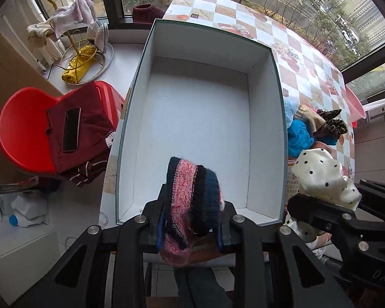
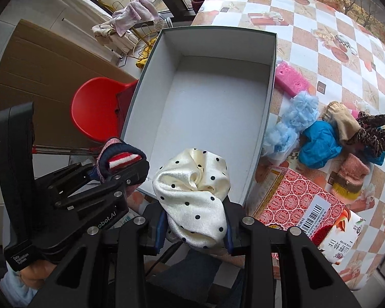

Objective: Organize soft objects
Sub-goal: 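Carry the knit hat and polka-dot scrunchie with both tools over the white box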

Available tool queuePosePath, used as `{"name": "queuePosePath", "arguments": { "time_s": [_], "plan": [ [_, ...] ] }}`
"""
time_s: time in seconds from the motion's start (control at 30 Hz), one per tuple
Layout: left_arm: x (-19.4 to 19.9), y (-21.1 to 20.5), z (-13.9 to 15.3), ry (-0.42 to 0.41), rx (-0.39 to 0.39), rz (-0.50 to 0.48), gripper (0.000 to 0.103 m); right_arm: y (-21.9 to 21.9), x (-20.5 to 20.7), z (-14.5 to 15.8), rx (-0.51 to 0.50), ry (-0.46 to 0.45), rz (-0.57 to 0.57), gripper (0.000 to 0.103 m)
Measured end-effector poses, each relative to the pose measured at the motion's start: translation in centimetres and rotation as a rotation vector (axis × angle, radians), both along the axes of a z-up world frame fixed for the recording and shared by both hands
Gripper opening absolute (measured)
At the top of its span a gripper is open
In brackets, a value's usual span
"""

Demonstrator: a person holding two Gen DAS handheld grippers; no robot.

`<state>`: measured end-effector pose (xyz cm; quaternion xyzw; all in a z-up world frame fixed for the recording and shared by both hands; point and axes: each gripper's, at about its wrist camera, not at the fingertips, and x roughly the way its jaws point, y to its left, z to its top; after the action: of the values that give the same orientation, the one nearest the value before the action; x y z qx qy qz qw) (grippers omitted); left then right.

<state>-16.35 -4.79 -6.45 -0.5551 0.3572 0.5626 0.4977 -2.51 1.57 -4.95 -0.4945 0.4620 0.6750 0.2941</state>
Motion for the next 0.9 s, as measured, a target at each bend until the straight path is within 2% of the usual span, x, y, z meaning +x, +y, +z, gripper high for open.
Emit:
{"name": "queuePosePath", "arguments": {
  "time_s": [0.9],
  "plan": [
    [0.3,0.7,-1.1,0.021,-0.037,-0.017,0.032,0.6,-0.6,-1.6,-0.043,-0.015,-0.010,0.036]
  ]
}}
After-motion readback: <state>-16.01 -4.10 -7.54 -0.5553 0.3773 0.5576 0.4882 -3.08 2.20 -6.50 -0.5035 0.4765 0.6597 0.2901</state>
